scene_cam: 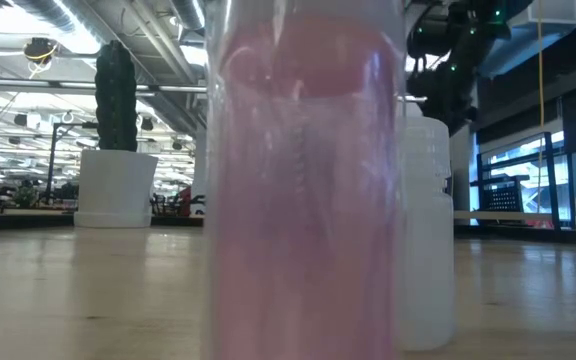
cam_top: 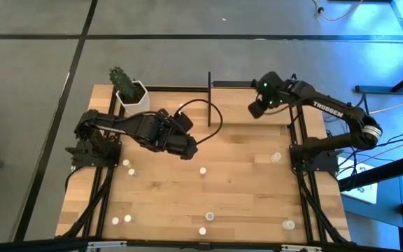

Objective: Pick and place medicine bottles onto shelf by color
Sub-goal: Put the bottom right yellow pill bottle on the shelf

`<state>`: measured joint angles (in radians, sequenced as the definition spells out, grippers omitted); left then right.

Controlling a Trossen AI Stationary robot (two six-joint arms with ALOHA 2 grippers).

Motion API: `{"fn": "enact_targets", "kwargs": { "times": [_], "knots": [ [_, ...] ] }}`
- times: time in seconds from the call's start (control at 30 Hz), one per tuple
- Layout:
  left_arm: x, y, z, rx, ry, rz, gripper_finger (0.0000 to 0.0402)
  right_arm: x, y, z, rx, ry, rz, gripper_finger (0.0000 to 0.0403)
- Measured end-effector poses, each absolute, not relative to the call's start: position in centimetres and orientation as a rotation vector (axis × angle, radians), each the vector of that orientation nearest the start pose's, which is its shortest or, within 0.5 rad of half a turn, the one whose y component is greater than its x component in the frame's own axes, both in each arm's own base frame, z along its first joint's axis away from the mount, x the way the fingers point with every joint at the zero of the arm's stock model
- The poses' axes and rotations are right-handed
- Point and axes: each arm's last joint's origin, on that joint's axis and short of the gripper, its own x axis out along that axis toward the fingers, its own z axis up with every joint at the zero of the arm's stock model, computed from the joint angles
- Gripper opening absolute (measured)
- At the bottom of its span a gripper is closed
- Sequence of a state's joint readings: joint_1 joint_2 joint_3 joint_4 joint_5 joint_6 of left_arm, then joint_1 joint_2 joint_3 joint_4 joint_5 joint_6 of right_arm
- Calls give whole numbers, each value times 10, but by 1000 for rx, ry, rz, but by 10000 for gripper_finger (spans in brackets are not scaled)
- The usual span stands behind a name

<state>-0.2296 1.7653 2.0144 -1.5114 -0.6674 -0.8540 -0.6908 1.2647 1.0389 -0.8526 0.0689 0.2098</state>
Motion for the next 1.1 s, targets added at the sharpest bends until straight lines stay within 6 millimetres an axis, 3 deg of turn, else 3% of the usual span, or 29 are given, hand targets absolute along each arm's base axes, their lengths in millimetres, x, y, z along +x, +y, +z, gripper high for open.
{"fn": "enact_targets", "kwargs": {
  "times": [0.2,0.53,0.87,0.97,1.1],
  "knots": [
    [318,-51,395,-206,873,822,213,168,-174,273,504,971,-851,114],
    [319,-48,395,-212,868,828,213,161,-198,256,361,1103,-695,119],
    [319,-49,395,-219,859,825,213,139,-225,240,531,1127,-883,118],
    [320,-49,395,-221,856,824,213,135,-231,237,536,1148,-987,118],
    [320,-49,395,-221,856,824,213,137,-237,234,479,1151,-978,118]
  ]
}}
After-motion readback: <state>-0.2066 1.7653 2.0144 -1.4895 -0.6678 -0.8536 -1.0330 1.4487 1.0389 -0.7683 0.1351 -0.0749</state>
